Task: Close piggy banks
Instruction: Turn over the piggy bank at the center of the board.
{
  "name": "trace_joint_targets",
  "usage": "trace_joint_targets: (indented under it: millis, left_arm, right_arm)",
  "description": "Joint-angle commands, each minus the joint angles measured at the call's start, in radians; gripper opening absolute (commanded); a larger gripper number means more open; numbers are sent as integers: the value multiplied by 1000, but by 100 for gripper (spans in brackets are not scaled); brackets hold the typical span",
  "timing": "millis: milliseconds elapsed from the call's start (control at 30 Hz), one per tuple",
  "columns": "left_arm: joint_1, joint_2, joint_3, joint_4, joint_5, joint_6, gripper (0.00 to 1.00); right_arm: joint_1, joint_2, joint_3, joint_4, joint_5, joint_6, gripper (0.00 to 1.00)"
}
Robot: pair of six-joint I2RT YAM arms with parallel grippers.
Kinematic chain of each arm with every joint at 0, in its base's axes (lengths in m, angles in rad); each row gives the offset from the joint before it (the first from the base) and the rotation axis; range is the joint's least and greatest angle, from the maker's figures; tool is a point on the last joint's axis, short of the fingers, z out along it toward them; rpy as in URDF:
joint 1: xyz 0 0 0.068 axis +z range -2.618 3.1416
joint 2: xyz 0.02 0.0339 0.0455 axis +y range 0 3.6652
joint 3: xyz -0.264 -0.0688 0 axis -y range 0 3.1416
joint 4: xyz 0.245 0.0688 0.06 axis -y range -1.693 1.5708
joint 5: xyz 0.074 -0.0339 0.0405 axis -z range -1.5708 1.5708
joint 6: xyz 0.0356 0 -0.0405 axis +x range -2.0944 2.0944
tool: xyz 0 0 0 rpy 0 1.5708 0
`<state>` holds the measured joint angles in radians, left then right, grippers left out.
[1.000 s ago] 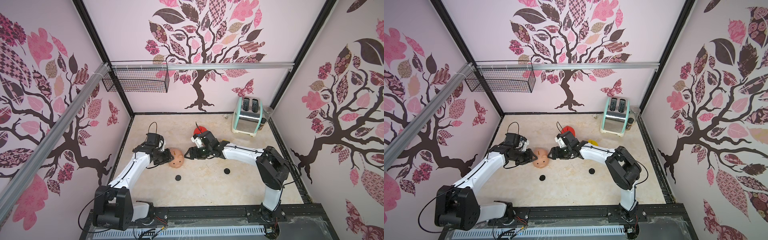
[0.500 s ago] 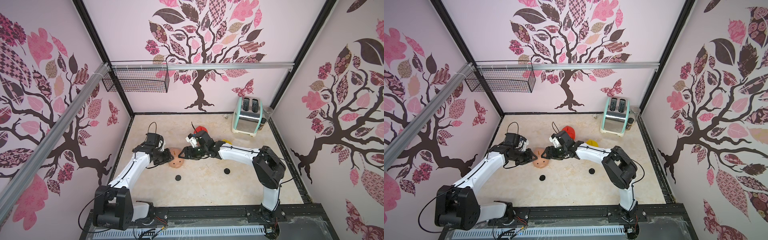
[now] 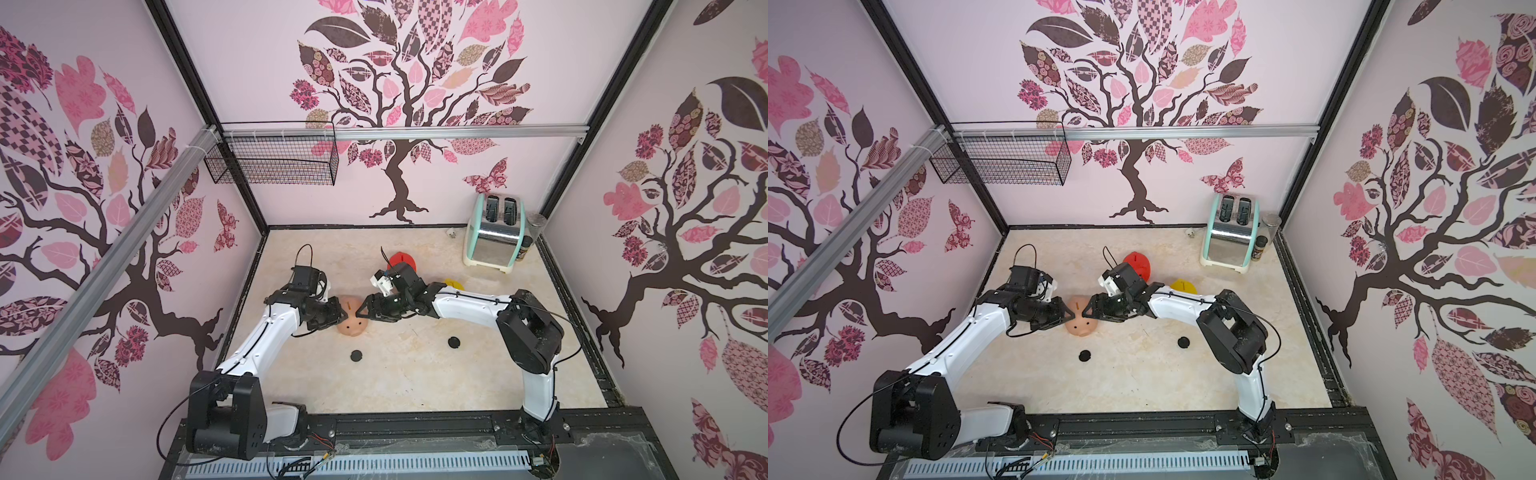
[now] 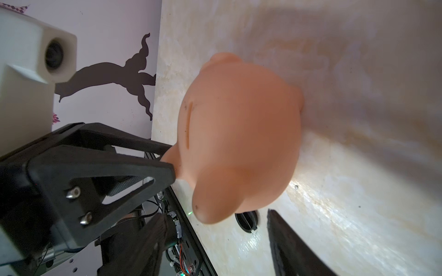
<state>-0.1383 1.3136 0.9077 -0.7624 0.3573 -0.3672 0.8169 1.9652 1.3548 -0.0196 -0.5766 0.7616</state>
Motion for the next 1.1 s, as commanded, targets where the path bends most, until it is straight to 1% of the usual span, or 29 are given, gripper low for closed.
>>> trace_joint_targets:
  millis: [0,267,467,900,1067]
  left_arm:
    - [-4,55,-47,-19,-46,4,10]
    - [-4,63,-44,-20,-46,3,9]
    - [-4,68,-46,-21,-47,2,9]
    - [-4,96,-43,-34,-94,-22,7]
    - [-3,109,-42,-43,-104,-28,6]
  right_arm:
    - [7,15,55,0,-17,1,68]
    - [13,28,72,0,-36,8,61]
    - [21,20,81,-4,-45,14,59]
    - [40,0,145,-5,-94,65,59]
    - [44,-20,146,-7,-87,55,59]
